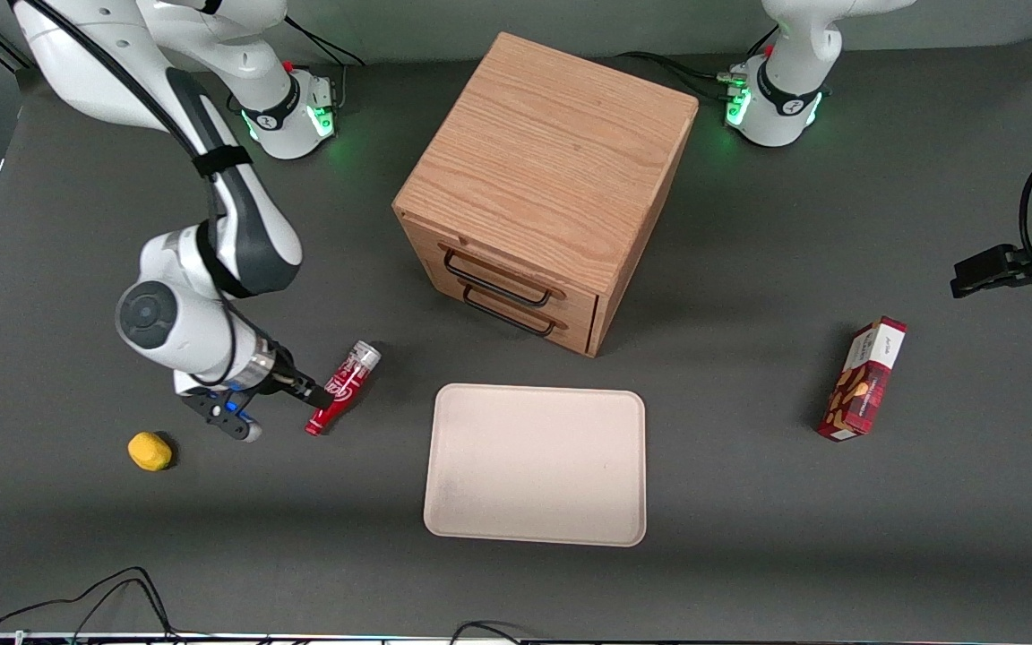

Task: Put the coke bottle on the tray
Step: 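Move the open right gripper down over the red Coca-Cola bottle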

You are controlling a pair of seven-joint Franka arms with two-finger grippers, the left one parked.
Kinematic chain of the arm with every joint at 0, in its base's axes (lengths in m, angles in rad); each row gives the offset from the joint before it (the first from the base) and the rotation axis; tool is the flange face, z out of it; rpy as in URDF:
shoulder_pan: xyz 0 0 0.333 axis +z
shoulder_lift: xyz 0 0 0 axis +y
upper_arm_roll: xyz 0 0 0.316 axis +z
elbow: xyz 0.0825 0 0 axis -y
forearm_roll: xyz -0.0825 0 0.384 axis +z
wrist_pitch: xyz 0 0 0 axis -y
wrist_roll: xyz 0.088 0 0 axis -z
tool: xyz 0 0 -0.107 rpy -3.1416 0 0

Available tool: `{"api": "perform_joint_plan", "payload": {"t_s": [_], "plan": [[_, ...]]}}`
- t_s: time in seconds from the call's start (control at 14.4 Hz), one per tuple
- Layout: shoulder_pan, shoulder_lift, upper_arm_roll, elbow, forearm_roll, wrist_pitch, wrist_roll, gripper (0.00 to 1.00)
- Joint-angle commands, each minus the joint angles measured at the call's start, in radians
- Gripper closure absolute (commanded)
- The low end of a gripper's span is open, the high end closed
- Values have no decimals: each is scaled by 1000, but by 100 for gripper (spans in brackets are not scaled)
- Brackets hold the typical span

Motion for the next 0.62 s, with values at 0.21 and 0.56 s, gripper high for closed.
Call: {"api": "perform_joint_plan", "payload": {"t_s": [0.21,0.56], "plan": [[50,35,0,-146,-32,239,96,0],[61,66,-1,-195,-52,299,97,0]]}}
